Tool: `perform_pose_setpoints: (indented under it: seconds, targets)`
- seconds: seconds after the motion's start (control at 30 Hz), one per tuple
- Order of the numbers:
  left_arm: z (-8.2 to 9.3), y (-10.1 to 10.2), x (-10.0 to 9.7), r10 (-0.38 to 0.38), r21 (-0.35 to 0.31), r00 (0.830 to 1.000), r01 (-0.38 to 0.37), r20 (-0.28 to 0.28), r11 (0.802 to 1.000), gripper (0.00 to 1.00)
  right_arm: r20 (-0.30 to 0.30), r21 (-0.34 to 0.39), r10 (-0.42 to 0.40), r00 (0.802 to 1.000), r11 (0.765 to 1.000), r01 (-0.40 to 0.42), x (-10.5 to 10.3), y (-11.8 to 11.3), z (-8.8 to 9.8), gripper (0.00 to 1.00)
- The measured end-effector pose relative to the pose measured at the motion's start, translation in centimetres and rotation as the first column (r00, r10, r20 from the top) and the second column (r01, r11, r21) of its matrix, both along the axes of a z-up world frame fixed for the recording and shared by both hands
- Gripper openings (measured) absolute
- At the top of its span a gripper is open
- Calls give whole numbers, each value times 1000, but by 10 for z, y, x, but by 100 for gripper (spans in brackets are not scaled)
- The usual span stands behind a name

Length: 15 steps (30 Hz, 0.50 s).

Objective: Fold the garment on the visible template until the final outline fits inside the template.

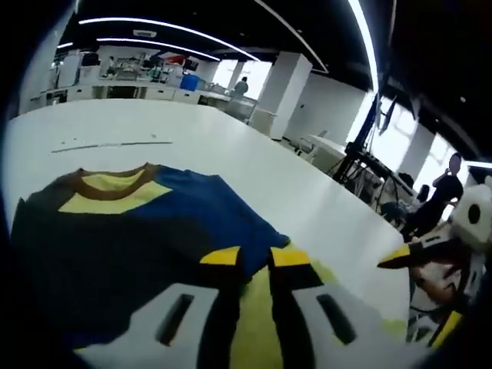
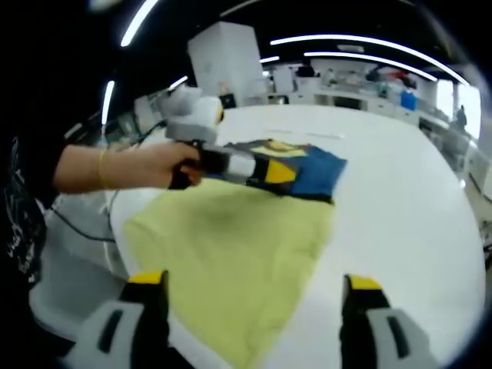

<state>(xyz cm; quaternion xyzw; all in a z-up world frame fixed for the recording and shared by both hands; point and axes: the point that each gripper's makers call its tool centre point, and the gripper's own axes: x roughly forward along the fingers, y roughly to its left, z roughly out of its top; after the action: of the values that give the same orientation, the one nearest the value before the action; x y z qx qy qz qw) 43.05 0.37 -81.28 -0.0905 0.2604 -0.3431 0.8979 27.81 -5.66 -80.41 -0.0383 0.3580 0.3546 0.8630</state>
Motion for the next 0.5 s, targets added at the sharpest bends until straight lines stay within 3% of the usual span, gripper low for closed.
perform_pose_setpoints:
  seconds: [0.07, 0.23, 0.37, 0.5]
  targets:
    - [3, -2, 0, -8, 2, 1000, 8, 15, 1000, 19, 2, 1, -5, 1000, 1000, 5, 1, -1, 0, 93]
    - [14, 3, 3, -7, 19, 997, 6, 81, 1000, 49, 9, -6, -11, 1000, 1000, 11, 5, -1, 2, 91]
    - [20, 7, 1, -24, 32, 994, 20, 104, 999, 64, 21, -15, -13, 1000, 1000, 13, 9, -2, 4, 88]
    - [26, 17, 0, -22, 55, 991, 14, 133, 998, 86, 41, -28, -21, 999, 999, 22, 17, -3, 6, 84]
